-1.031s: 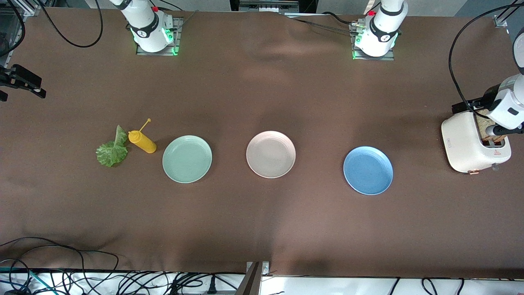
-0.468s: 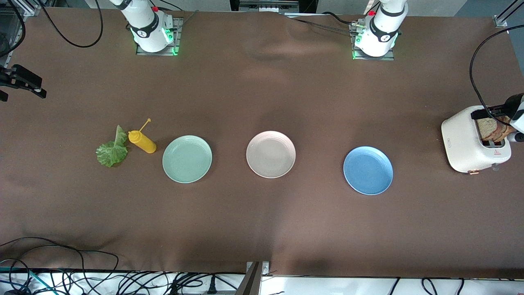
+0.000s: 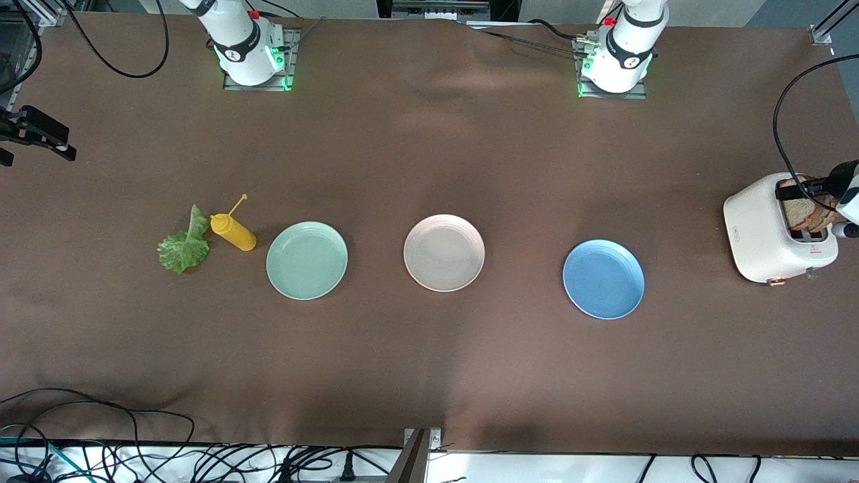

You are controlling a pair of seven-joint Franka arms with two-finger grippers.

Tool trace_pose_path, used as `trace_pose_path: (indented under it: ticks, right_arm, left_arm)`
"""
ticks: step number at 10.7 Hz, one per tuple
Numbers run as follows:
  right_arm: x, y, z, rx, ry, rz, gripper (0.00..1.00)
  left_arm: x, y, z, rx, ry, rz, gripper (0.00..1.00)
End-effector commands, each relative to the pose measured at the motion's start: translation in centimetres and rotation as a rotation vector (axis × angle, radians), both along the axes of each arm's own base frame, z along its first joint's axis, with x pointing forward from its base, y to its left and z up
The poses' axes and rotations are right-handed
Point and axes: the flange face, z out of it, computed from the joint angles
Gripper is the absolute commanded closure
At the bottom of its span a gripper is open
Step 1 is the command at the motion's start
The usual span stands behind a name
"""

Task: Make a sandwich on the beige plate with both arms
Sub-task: 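Grasp a bread slice with the left gripper and lift it from the toaster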

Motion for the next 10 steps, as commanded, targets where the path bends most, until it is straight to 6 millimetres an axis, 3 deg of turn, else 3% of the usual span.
trace_pose_path:
  ticks: [1,5,6,9,10]
  right_arm:
    - [0.1,0.1,0.4,0.014,0.003,-0.007,0.0]
    - [-0.2,0.7,-0.4,0.019,0.059,-0.001,0.0]
    - [-0.2,0.7,-0.3,0.019,0.058,-0.001,0.0]
    - [-0.1,0.7,-0.4,0.019,0.058,-0.001,0.0]
    - [-0.1,0.7,-0.4,0.019,0.058,-0.001,0.0]
  left_arm:
    - [0.3,0.5,-0.8,0.012,0.01,-0.03,0.0]
    - [0.5,1.2,-2.7,0.001,0.022,-0.023,0.0]
    - [0.3,1.8,-3.4,-0.004,0.03,-0.012,0.08]
    - [0.6,2.3,-3.3,-0.016,0.028,-0.041,0.58]
    - [0.6,2.6,-3.1,-0.026,0.027,-0.071,0.89]
